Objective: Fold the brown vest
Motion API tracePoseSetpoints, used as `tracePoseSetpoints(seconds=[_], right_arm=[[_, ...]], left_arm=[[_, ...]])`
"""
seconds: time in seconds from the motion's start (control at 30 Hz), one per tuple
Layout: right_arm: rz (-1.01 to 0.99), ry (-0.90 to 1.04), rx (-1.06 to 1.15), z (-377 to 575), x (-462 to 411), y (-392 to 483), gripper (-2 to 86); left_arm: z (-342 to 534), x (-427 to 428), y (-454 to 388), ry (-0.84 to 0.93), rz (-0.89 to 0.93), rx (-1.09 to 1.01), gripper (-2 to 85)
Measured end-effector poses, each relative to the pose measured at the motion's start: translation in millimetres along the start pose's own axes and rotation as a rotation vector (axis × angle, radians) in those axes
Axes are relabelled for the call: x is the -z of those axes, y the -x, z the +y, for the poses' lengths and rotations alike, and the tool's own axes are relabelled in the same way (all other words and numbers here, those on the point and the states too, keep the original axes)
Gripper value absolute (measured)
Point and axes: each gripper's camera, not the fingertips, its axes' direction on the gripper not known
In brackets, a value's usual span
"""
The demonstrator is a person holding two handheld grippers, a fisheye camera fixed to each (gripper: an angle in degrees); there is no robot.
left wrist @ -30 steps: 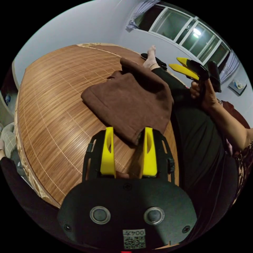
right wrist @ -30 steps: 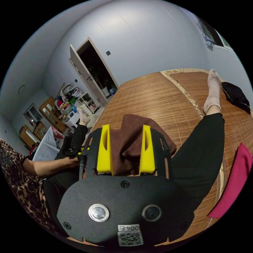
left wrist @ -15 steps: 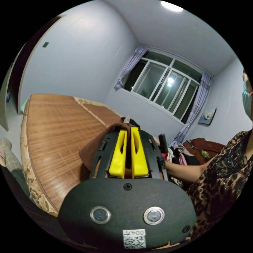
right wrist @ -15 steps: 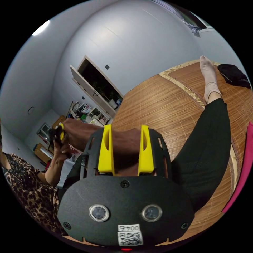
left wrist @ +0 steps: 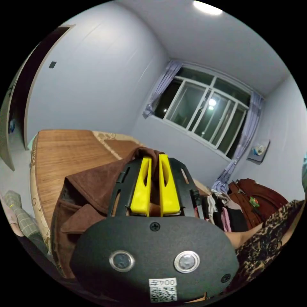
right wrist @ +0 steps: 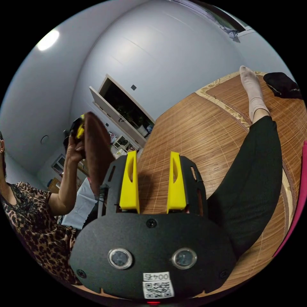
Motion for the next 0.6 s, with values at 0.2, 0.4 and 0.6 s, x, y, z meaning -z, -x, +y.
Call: tracePoseSetpoints(seconds=[0.2, 0.4, 0.6], right_arm=[[0.002, 0.003, 0.0, 3, -8, 3, 14.3], [0.022, 0.04, 0.018, 2, -27, 11, 14.2], [0.067, 0.095, 0.049, 3, -52, 25, 13.7]], left_arm=[[18, -61, 60, 0.168, -0.005, 0.159, 11.9], [67, -52, 82, 0.203, -0.114, 0.14, 10.3], [136, -52, 91, 0.323, -0.234, 0.09, 11.2]])
